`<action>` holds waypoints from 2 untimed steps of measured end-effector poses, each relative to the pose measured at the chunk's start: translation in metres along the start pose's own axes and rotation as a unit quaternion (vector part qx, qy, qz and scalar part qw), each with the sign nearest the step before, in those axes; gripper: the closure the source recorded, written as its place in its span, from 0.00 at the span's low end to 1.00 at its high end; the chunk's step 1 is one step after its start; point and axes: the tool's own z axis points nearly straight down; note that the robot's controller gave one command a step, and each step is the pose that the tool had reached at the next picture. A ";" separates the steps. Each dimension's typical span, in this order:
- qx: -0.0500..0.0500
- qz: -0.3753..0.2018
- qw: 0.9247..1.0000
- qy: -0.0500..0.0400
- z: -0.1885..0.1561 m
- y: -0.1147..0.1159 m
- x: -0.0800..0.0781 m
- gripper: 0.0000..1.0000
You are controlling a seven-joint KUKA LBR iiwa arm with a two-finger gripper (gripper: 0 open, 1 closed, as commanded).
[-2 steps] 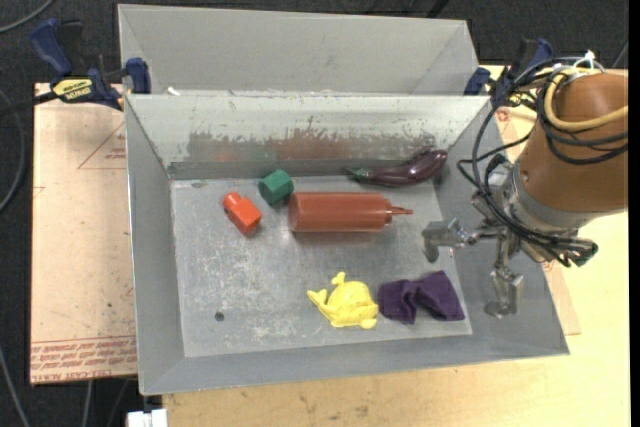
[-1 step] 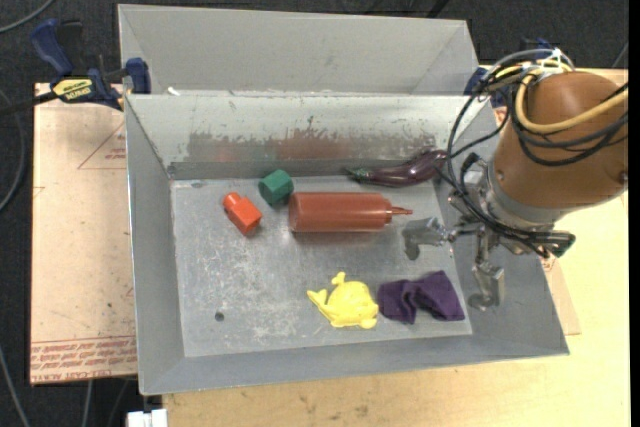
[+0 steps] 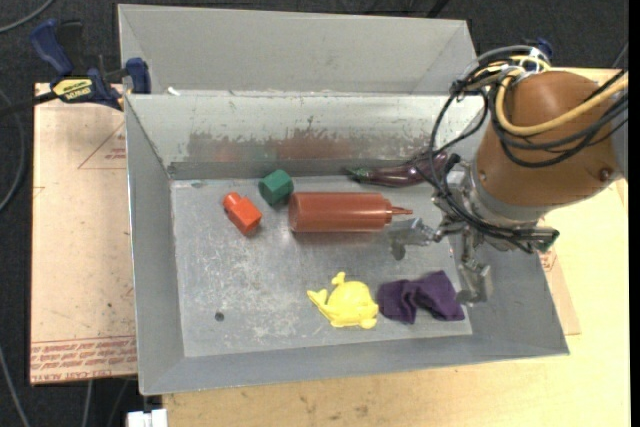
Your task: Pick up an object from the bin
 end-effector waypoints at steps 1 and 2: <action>0.003 -0.023 1.000 -0.004 0.036 -0.002 -0.012 0.00; -0.002 0.000 1.000 0.000 0.070 0.000 0.014 0.00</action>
Offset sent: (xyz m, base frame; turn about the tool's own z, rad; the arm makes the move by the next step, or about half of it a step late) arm -0.0140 -0.0187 -0.0768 -0.0181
